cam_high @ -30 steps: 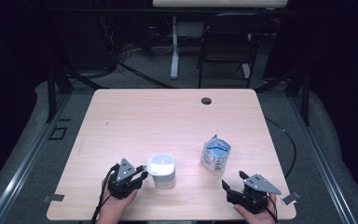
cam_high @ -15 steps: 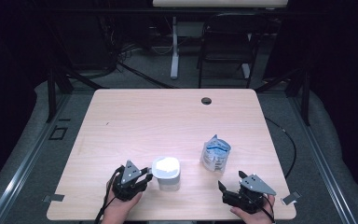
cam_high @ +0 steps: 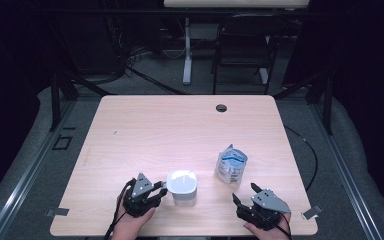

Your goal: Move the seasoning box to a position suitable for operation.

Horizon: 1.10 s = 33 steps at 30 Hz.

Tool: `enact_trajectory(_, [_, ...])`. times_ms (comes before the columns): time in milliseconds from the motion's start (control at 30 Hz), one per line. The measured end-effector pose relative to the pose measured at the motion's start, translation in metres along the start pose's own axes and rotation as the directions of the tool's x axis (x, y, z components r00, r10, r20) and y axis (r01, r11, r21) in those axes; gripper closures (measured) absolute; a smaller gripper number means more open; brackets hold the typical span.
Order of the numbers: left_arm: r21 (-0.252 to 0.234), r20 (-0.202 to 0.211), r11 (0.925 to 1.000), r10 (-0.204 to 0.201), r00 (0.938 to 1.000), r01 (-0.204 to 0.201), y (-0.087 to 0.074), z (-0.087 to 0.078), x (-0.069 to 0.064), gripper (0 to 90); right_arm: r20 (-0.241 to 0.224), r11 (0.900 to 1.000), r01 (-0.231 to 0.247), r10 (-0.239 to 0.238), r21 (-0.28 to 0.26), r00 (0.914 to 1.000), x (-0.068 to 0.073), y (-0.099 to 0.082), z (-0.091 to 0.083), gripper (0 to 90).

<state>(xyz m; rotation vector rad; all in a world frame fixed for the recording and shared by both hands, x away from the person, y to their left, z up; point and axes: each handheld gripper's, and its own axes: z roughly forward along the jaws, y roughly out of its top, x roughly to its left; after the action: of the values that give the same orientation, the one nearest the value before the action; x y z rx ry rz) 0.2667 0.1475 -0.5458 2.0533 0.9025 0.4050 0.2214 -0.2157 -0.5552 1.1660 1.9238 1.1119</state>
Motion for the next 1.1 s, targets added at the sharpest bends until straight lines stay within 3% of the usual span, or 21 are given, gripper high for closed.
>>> enact_trajectory(100, [0.001,0.036,0.9997,-0.024,0.9991,0.024,0.003,-0.006,0.003,64.6,-0.005,1.0,0.002,-0.002,-0.008,1.0,-0.001,0.001,-0.002,36.4])
enact_trajectory(400, [0.014,0.048,0.9996,-0.024,0.9985,0.024,0.006,-0.017,0.006,60.4,-0.003,0.9995,0.023,-0.023,-0.023,0.9997,-0.003,0.003,-0.005,41.1])
enact_trajectory(633, [-0.043,0.052,0.9981,-0.042,0.9978,0.044,0.011,-0.032,0.01,59.2,-0.028,0.9999,0.014,-0.015,-0.007,0.9995,-0.005,0.003,-0.005,44.6])
enact_trajectory(733, [-0.073,0.052,0.996,-0.048,0.9975,0.052,0.015,-0.037,0.012,59.1,-0.057,0.9999,-0.011,0.011,-0.012,0.9983,-0.005,0.003,-0.005,44.8])
enact_trajectory(900, [-0.09,0.046,0.9932,-0.069,0.9965,0.073,0.021,-0.042,0.017,54.9,-0.078,1.0,0.007,-0.007,-0.001,0.997,-0.001,0.001,-0.002,45.8])
enact_trajectory(967, [-0.086,0.062,0.9934,-0.07,0.9956,0.076,0.023,-0.042,0.018,53.9,-0.084,1.0,0.005,-0.006,-0.008,0.9965,-0.001,0.002,-0.002,45.8])
enact_trajectory(1100, [-0.085,0.047,0.9942,-0.063,0.9969,0.067,0.026,-0.041,0.018,53.6,-0.116,0.9999,-0.002,0.0,-0.014,0.9933,0.001,0.002,-0.002,45.7])
